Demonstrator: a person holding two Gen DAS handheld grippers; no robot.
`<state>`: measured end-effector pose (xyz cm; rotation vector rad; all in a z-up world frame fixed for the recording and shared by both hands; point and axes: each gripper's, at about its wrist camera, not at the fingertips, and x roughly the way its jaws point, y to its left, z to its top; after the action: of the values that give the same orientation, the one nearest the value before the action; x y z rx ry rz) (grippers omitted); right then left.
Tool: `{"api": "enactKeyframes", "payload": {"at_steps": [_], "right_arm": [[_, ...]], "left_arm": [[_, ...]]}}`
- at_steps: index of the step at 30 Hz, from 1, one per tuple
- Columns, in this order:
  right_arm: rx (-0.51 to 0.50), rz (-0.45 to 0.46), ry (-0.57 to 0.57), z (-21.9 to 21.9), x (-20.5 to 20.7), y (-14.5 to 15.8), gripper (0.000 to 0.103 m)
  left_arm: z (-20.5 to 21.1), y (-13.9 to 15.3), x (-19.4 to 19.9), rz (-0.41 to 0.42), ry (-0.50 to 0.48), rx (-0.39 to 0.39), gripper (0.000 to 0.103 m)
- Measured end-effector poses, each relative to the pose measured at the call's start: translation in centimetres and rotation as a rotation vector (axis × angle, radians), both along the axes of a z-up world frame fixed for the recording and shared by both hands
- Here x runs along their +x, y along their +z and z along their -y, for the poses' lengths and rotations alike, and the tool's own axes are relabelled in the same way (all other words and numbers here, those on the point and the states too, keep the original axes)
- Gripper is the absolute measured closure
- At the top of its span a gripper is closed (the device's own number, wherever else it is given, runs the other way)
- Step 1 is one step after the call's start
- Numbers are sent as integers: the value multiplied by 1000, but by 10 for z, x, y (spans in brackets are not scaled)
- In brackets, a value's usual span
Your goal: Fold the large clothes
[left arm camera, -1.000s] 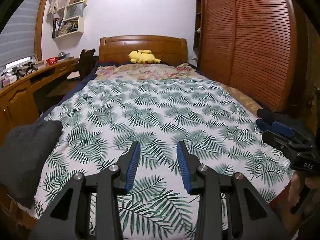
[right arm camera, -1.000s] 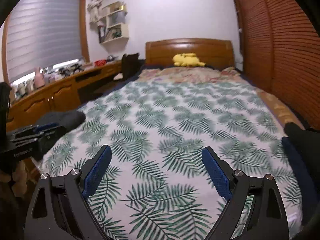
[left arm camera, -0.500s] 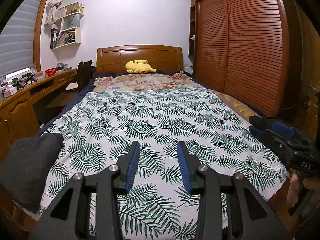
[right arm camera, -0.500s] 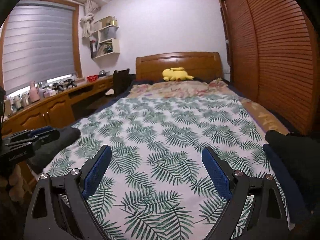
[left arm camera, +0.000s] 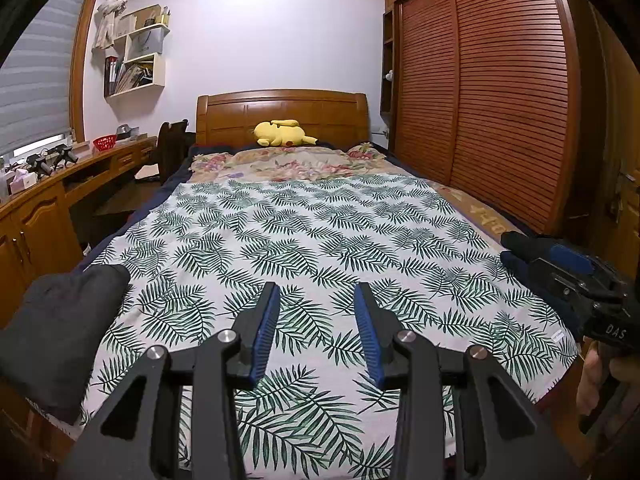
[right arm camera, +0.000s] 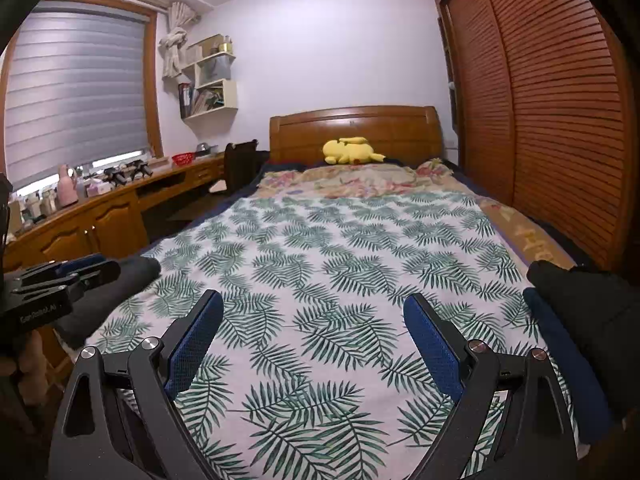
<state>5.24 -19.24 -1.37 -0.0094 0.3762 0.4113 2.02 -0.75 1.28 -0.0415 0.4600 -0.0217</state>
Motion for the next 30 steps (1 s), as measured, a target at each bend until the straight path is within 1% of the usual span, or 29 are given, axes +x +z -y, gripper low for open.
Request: {"api": "enactKeyframes", "payload": {"at_steps": [30], "right_arm": [[2,8,5,2,-1,1,10]], "left_arm": [[2,1,-5,7,5,3,65]]}}
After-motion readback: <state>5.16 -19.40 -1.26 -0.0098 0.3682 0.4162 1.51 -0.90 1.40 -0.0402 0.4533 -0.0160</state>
